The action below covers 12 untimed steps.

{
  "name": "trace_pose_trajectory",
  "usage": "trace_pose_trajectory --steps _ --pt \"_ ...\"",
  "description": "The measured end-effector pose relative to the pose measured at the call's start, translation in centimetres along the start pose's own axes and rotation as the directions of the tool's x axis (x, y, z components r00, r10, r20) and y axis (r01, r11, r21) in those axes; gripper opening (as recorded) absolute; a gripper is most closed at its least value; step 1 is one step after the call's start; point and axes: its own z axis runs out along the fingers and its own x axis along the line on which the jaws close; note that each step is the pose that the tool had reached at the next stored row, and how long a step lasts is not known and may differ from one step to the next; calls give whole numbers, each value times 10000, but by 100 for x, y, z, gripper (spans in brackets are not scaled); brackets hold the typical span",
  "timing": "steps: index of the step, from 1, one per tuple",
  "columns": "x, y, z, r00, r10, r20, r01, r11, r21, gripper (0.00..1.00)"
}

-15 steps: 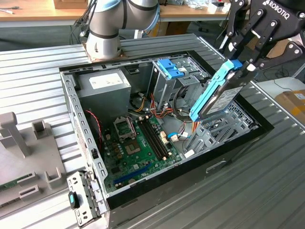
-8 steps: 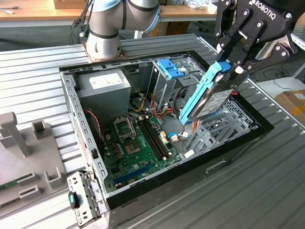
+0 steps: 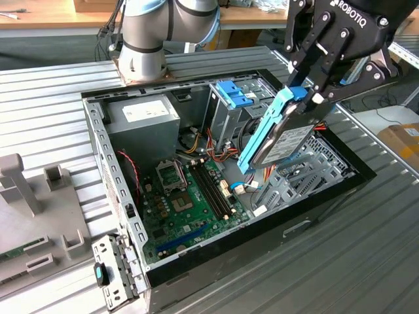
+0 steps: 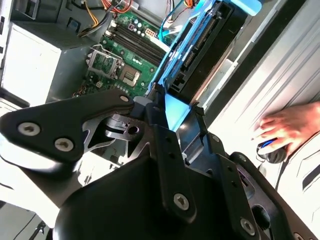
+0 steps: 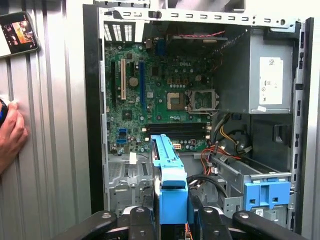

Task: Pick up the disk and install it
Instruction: 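Insert the disk into the insertion slot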

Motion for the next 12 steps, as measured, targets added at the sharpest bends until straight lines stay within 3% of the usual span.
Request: trace_pose_trajectory --steps 6,12 --pt "-42 -15 -310 9992 400 -22 -400 9992 50 36" --pt "-45 -17 -332 9989 461 -23 -461 9989 62 36"
